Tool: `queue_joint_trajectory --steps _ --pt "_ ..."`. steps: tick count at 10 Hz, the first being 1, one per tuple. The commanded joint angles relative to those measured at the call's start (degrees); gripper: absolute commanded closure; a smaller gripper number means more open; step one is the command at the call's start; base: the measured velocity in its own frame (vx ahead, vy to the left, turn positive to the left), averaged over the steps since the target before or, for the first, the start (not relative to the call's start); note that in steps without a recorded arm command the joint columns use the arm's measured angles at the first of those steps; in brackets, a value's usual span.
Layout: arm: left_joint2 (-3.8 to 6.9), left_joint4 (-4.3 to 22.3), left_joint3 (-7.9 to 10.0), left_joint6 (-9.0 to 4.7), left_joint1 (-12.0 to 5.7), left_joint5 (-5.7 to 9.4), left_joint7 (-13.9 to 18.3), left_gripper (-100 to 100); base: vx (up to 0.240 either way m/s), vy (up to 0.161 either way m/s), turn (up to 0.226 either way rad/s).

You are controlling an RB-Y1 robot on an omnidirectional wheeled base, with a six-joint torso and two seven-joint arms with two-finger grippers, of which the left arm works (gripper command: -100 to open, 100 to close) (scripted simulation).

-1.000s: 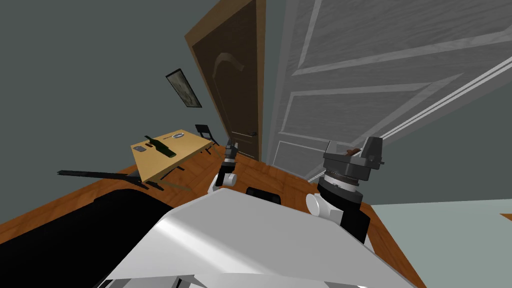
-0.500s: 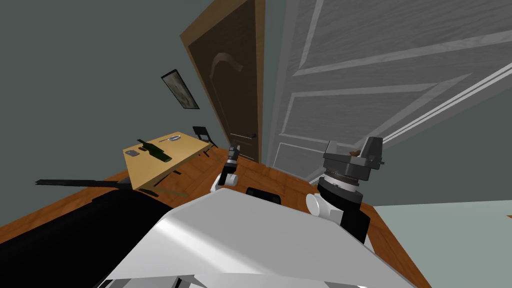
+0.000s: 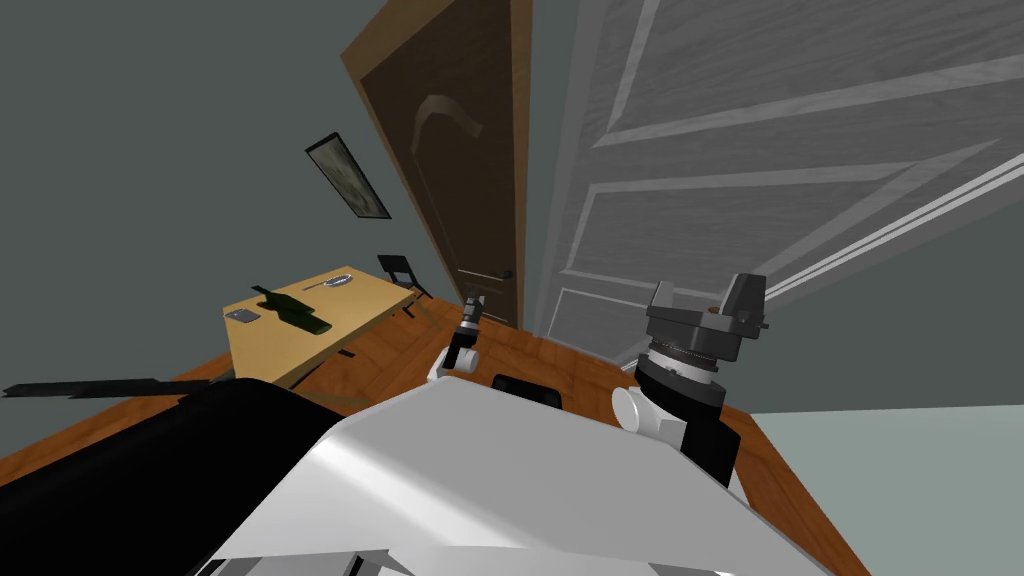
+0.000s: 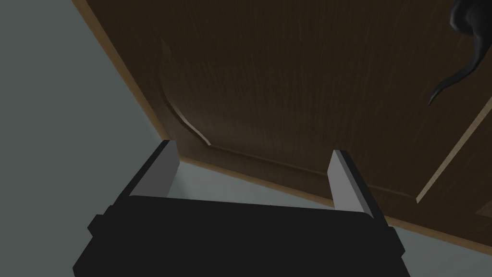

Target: Push the door open

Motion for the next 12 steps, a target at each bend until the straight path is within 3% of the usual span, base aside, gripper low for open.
queue_joint_trajectory --steps 1,12 --pt "0.39 2.65 -0.16 -0.62 -0.68 -0.07 0.13 -100 0.067 0.077 -0.055" --pt "1.16 18.87 -1.81 -2.94 -5.57 -1.02 0.08 -100 0.092 0.078 -0.050"
